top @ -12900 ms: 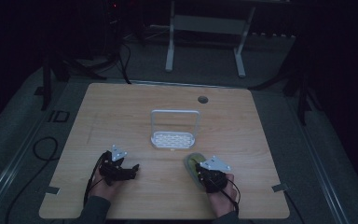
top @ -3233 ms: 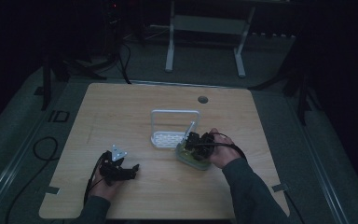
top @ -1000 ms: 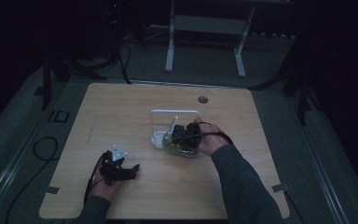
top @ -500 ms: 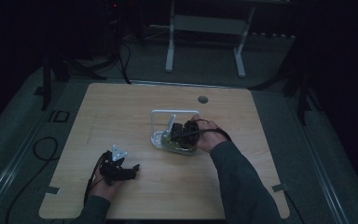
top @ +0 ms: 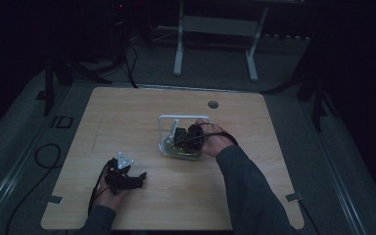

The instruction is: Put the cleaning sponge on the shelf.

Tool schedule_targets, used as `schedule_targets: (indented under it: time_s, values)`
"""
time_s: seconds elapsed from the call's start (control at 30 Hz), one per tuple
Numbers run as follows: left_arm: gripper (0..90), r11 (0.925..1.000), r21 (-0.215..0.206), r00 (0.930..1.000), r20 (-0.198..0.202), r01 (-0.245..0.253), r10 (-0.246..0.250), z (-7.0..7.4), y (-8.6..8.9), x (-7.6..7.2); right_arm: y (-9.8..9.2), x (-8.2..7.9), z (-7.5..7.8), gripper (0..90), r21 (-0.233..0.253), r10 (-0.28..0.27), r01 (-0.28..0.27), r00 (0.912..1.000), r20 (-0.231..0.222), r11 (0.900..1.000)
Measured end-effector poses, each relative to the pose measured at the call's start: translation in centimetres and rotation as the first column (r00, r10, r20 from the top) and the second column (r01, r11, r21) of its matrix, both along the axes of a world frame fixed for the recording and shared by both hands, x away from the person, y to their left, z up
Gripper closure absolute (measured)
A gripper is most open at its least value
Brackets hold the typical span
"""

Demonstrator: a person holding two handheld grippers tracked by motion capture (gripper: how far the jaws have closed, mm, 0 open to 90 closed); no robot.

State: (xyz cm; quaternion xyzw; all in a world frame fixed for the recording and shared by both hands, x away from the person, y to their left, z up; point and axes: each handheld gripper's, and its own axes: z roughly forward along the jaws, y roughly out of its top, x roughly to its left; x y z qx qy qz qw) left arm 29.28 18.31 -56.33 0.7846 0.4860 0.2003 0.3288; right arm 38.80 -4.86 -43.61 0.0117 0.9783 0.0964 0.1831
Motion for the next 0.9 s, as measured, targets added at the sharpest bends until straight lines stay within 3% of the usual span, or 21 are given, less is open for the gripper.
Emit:
schedule_targets:
  time_s: [0.4,0.63,0.9]
  values:
    - [13.6,1.0000,0.000,1.0000,0.000,0.000,0.000,0.0,0.0,0.0,1.2,0.0,-0.3,71.7,-0.053,0.055,-0.053,0.9977,0.040,0.997]
    - [13.6,1.0000,0.000,1.0000,0.000,0.000,0.000,0.0,0.0,0.0,1.4,0.4,-1.3,71.7,-0.095,0.044,-0.039,0.9973,0.058,0.995]
    - [13.6,1.0000,0.000,1.0000,0.000,0.000,0.000,0.0,0.0,0.0,1.9,0.5,-1.9,71.7,-0.105,0.063,-0.057,0.9963,0.058,0.993]
